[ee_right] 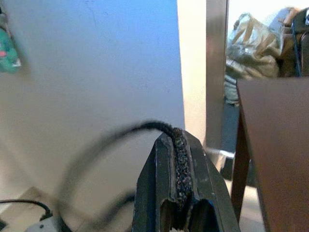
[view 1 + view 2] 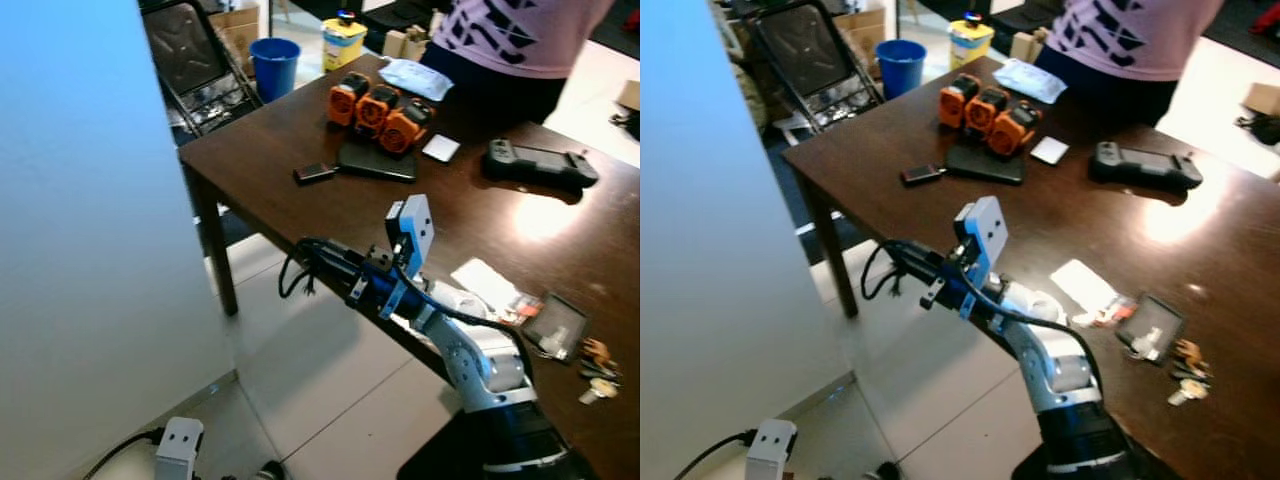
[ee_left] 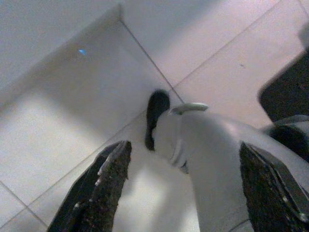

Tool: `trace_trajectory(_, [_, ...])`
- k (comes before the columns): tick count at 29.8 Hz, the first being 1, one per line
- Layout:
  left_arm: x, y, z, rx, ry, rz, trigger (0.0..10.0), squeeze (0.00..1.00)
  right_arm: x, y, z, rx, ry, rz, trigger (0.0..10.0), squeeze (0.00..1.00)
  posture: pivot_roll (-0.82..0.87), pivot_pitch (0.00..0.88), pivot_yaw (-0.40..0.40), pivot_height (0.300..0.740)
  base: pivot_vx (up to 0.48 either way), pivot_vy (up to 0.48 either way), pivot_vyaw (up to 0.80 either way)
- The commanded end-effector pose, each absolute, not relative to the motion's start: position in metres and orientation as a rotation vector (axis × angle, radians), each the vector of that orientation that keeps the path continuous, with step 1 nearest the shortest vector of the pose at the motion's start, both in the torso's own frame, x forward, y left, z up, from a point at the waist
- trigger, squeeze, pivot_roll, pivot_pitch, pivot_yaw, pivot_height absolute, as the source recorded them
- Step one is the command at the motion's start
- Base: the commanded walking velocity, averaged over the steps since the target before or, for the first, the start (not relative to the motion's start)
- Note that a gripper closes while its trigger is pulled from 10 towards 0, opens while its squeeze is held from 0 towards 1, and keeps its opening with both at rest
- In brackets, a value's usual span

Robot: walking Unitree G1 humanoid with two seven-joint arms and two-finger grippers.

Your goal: Hang keys on a hook

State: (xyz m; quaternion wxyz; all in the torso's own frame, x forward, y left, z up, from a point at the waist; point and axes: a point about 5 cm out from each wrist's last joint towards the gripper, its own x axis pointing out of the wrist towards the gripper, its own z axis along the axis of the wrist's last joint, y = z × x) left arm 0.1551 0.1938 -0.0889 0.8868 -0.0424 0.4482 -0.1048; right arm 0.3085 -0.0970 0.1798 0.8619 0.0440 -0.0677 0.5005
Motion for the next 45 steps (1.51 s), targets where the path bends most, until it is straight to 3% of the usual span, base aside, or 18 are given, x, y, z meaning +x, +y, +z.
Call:
trace_trajectory(1, [0.138, 0.188, -0.097, -0.098, 1.008, -0.243, 10.0, 0.0, 0.306, -0.095, 0.18, 0.099, -0.145, 1.065, 10.0, 0.0, 0.07, 0.029, -0.008, 0.74, 0.0, 0.0, 0.8])
trace_trajectory(26, [0.139, 0.189, -0.097, -0.087, 1.003, -0.201, 10.0, 0.0, 0.297, -0.083, 0.205, 0.161, -0.248, 1.182, 10.0, 0.0, 0.07, 0.039, 0.001, 0.74, 0.0, 0.0, 0.8])
trace_trajectory(37, [0.139, 0.189, -0.097, -0.094, 1.0, -0.187, 10.0, 0.0, 0.296, -0.082, 0.206, 0.172, -0.252, 1.187, 10.0, 0.0, 0.07, 0.038, 0.001, 0.74, 0.0, 0.0, 0.8])
trace_trajectory(45, [0.136, 0.191, -0.098, -0.087, 1.01, -0.186, 10.0, 0.0, 0.301, -0.083, 0.233, 0.286, -0.371, 1.116, 10.0, 0.0, 0.07, 0.056, 0.008, 0.74, 0.0, 0.0, 0.64])
